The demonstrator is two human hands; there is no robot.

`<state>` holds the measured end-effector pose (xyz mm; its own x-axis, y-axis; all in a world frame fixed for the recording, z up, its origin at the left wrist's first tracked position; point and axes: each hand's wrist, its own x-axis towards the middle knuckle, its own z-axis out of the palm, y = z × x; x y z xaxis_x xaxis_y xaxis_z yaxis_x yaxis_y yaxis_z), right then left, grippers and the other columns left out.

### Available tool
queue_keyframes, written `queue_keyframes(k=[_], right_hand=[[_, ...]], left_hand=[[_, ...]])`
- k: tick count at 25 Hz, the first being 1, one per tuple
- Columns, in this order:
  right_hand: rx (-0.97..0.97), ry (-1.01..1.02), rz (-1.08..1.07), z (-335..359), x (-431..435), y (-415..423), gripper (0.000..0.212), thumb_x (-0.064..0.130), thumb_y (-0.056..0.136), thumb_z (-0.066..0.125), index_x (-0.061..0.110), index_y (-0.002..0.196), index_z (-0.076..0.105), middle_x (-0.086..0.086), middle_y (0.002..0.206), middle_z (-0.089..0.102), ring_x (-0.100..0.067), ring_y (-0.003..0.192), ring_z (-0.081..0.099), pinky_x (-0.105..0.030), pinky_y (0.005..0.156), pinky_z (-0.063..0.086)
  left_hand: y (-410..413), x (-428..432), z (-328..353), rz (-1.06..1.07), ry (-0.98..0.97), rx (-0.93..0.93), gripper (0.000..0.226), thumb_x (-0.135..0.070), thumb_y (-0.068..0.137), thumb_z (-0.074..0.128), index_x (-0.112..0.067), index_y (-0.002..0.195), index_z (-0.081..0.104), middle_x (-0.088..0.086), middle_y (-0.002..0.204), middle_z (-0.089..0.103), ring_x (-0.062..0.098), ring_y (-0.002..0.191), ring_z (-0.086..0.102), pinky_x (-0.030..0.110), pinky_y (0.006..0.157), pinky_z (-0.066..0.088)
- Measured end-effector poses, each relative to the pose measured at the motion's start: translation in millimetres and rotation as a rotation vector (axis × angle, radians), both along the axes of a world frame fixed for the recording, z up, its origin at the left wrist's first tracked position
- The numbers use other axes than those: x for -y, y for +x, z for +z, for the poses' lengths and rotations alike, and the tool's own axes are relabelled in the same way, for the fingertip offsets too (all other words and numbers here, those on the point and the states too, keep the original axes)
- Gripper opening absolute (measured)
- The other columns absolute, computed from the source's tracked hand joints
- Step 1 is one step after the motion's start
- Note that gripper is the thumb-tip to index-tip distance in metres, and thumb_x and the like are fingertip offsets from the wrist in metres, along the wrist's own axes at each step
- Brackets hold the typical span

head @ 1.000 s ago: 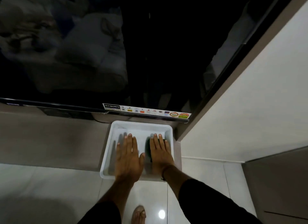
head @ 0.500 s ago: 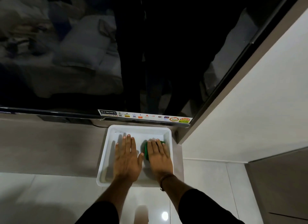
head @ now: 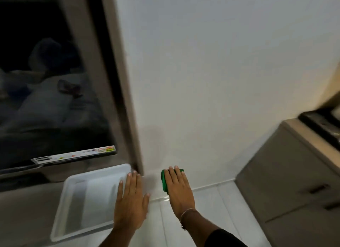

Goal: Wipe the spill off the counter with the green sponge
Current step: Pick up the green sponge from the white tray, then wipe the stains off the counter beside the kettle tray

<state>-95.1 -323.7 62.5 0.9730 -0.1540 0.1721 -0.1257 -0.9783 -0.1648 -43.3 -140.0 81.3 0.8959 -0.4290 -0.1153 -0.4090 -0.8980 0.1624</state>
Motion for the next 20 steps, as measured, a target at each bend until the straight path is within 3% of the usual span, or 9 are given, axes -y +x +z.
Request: queue_keyframes(k=[2, 4, 8, 12, 14, 17, 20], right_hand=[[0.011, -0.016, -0.103, 5, 64, -46, 0.088, -0.005, 0.092, 0.063, 0.010, 0.161, 0.011, -0.014, 0.170, 0.017, -0.037, 0.158, 0.004, -0.048, 0.128, 0.002], [0.021, -0.018, -0.198, 10, 125, -93, 0.085, -0.003, 0.096, 0.060, 0.011, 0.162, 0.007, -0.013, 0.172, 0.014, -0.036, 0.158, 0.001, -0.047, 0.127, -0.001], [0.043, 0.006, -0.441, 16, 232, -195, 0.082, -0.004, 0.097, 0.057, 0.012, 0.162, 0.010, -0.012, 0.171, 0.016, -0.034, 0.158, 0.002, -0.044, 0.125, -0.006], [0.036, 0.000, -0.729, 32, 326, -289, 0.085, -0.003, 0.096, 0.059, 0.013, 0.162, 0.008, -0.011, 0.172, 0.012, -0.033, 0.158, 0.000, -0.045, 0.126, -0.004], [0.040, -0.020, -0.843, 37, 369, -330, 0.086, -0.005, 0.095, 0.060, 0.011, 0.162, 0.008, -0.013, 0.172, 0.012, -0.034, 0.158, 0.001, -0.046, 0.128, -0.001], [0.042, -0.061, -1.004, 42, 435, -388, 0.081, -0.009, 0.095, 0.057, 0.008, 0.162, 0.015, -0.017, 0.170, 0.018, -0.038, 0.157, 0.008, -0.050, 0.128, 0.008], [0.032, -0.079, -1.151, 45, 492, -436, 0.083, -0.008, 0.091, 0.065, 0.007, 0.160, 0.022, -0.018, 0.167, 0.027, -0.038, 0.156, 0.015, -0.049, 0.126, 0.011]], left_hand=[[-29, 67, 3, -0.080, -0.021, 0.011, 0.103, -0.071, 0.088, -0.016, -0.008, 0.162, 0.015, 0.014, 0.172, 0.015, 0.035, 0.158, 0.011, 0.048, 0.127, -0.008], [-60, 135, 8, -0.197, -0.051, 0.031, 0.102, -0.071, 0.090, -0.014, -0.005, 0.160, 0.019, 0.016, 0.170, 0.017, 0.035, 0.157, 0.013, 0.043, 0.121, -0.018], [-126, 269, 21, -0.470, -0.116, 0.121, 0.104, -0.067, 0.093, -0.018, -0.001, 0.157, 0.029, 0.021, 0.166, 0.028, 0.039, 0.153, 0.024, 0.043, 0.122, -0.011], [-186, 397, 27, -0.711, -0.083, 0.126, 0.107, -0.068, 0.077, -0.036, -0.010, 0.161, -0.004, 0.014, 0.172, -0.003, 0.033, 0.158, -0.006, 0.052, 0.127, -0.004], [-212, 454, 31, -0.834, -0.086, 0.126, 0.099, -0.067, 0.085, -0.027, -0.009, 0.162, -0.005, 0.013, 0.172, -0.006, 0.031, 0.158, -0.008, 0.054, 0.129, 0.000], [-250, 543, 32, -1.023, -0.119, 0.144, 0.083, -0.058, 0.098, 0.002, -0.005, 0.162, 0.006, 0.016, 0.173, 0.004, 0.033, 0.159, -0.002, 0.057, 0.128, 0.009], [-285, 633, 25, -1.177, -0.156, 0.137, 0.076, -0.053, 0.105, 0.023, -0.005, 0.162, 0.008, 0.016, 0.173, 0.008, 0.031, 0.159, -0.001, 0.058, 0.128, 0.011]])
